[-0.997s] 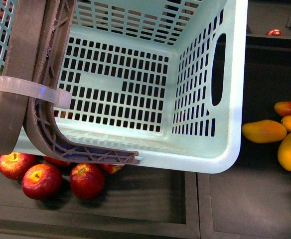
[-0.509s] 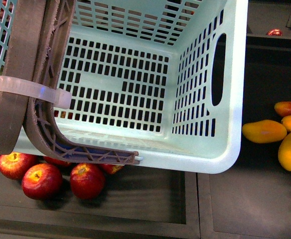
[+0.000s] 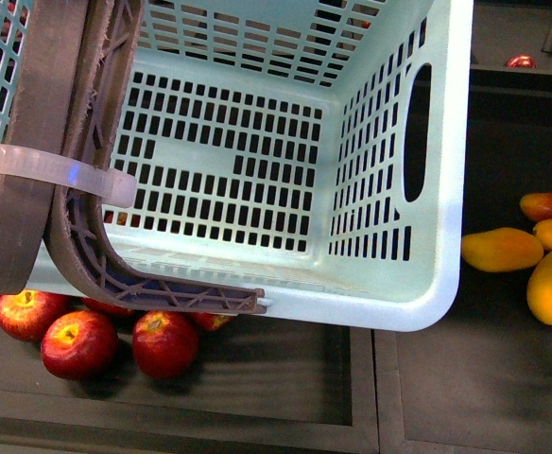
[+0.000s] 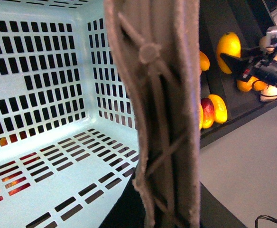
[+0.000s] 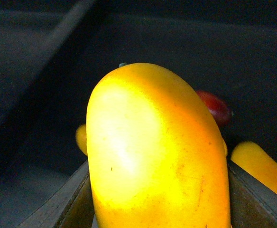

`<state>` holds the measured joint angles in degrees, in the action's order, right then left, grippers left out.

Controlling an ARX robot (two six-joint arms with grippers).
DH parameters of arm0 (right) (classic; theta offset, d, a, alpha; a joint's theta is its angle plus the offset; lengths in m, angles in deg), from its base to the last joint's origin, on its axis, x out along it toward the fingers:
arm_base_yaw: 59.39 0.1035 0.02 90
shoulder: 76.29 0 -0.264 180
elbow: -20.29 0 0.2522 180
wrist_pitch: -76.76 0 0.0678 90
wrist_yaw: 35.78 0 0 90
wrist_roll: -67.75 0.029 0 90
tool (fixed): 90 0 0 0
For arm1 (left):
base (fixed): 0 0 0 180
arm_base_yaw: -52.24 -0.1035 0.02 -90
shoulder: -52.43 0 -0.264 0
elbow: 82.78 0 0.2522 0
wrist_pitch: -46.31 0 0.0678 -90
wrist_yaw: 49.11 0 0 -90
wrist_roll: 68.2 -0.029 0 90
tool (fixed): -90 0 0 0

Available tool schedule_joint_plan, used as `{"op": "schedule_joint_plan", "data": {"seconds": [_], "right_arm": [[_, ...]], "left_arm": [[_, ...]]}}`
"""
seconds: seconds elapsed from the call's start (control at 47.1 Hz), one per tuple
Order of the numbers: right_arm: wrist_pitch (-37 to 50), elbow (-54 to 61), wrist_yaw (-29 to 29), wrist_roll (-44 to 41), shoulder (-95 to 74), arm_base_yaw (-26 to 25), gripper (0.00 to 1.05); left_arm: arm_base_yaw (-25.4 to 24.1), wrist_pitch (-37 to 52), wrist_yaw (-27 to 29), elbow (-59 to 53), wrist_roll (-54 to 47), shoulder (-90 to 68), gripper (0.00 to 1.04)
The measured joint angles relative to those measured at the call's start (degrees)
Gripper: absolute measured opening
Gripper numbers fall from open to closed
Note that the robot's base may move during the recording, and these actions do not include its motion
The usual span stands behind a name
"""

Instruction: Pick mango and avocado into basket

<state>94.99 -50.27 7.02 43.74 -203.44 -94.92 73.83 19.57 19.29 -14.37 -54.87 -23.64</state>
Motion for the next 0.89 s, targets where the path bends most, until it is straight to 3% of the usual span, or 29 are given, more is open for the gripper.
{"op": "schedule_joint_plan", "data": {"seconds": [0.233, 0.424, 0.679, 0.891], "right_arm": [[5.03, 12.04, -5.38, 9.79, 20.28, 5.77, 0.64], [2.93, 17.27, -5.79, 14.91, 34.97, 12.52, 0.64], [-3.32, 21.33, -1.88, 17.03, 47.39, 23.15, 0.64], [-7.06, 21.7, 6.54, 18.1, 53.57, 36.65, 0.64]], "left_arm": [[0.0, 0.0, 0.04, 0.0, 0.0, 0.0, 0.08], [0.0, 0.0, 0.02, 0.0, 0.02, 0.0, 0.08], [0.0, 0.0, 0.02, 0.0, 0.0, 0.0, 0.08], [0.0, 0.0, 0.0, 0.0, 0.0, 0.0, 0.08]]}}
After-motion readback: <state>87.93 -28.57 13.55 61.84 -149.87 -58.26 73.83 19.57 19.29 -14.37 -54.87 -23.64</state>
